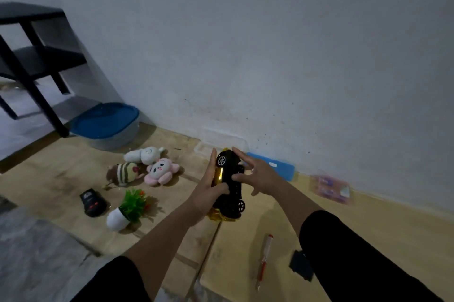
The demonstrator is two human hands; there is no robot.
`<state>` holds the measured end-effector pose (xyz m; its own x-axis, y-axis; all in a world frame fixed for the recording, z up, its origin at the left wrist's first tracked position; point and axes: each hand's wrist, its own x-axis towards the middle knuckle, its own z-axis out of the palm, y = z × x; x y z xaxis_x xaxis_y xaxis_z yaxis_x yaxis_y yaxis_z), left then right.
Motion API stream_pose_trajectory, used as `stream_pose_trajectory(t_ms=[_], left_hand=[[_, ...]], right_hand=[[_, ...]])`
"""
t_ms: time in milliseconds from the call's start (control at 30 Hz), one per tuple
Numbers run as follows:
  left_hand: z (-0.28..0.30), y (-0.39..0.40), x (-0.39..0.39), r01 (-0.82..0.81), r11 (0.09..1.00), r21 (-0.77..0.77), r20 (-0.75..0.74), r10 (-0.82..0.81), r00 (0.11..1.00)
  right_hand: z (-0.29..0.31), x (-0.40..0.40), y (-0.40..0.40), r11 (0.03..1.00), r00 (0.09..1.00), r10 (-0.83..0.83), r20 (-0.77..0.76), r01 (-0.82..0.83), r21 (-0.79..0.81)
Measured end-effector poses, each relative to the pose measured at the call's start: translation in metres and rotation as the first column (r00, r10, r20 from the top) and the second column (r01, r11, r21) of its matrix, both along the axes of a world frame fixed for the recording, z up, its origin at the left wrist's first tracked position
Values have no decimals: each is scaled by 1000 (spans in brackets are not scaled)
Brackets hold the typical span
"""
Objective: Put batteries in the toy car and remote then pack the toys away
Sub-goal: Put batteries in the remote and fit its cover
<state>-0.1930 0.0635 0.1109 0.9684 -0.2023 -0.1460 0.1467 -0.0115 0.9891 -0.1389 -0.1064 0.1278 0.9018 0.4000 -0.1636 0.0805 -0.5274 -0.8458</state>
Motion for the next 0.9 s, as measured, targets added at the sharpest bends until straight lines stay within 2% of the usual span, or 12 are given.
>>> stream_pose_trajectory(t_ms=[100, 267, 333, 400, 567, 633, 733, 800, 833, 900], left_hand=[[7, 4, 11, 6, 986, -166, -69, -18, 997], [19, 16, 24, 115, 958, -263, -139, -156, 978], [21, 25, 31, 161, 955, -247, -175, -208, 963], [20, 36, 37, 223, 960, -169, -201, -255, 946], [5, 58, 45, 388, 921, 33, -143, -380, 914], [1, 62, 47, 459, 887, 45, -151, -448, 881], [-4, 67, 52, 518, 855, 0, -183, -509, 841], [-6, 68, 55, 540, 841, -30, -198, -534, 822], [-7, 68, 56, 542, 839, -46, -207, -539, 817], [-7, 65, 55, 542, 838, -59, -224, -540, 811]], right_hand=[[13, 3, 6, 997, 995, -15, -94, 22, 79], [24, 7, 15, 990, 988, -94, -123, 106, 96], [24, 7, 22, 980, 982, -145, -117, 159, 118], [24, 6, 28, 970, 977, -196, -89, 206, 126], [21, 2, 41, 958, 958, -286, -31, 285, -26], [17, -1, 42, 949, 954, -299, -20, 296, -109], [15, -10, 44, 935, 943, -331, -33, 324, -143], [14, -15, 48, 888, 900, -434, 41, 435, -151], [13, -16, 51, 832, 842, -525, 122, 538, -132], [11, -16, 58, 688, 669, -694, 268, 725, -28]])
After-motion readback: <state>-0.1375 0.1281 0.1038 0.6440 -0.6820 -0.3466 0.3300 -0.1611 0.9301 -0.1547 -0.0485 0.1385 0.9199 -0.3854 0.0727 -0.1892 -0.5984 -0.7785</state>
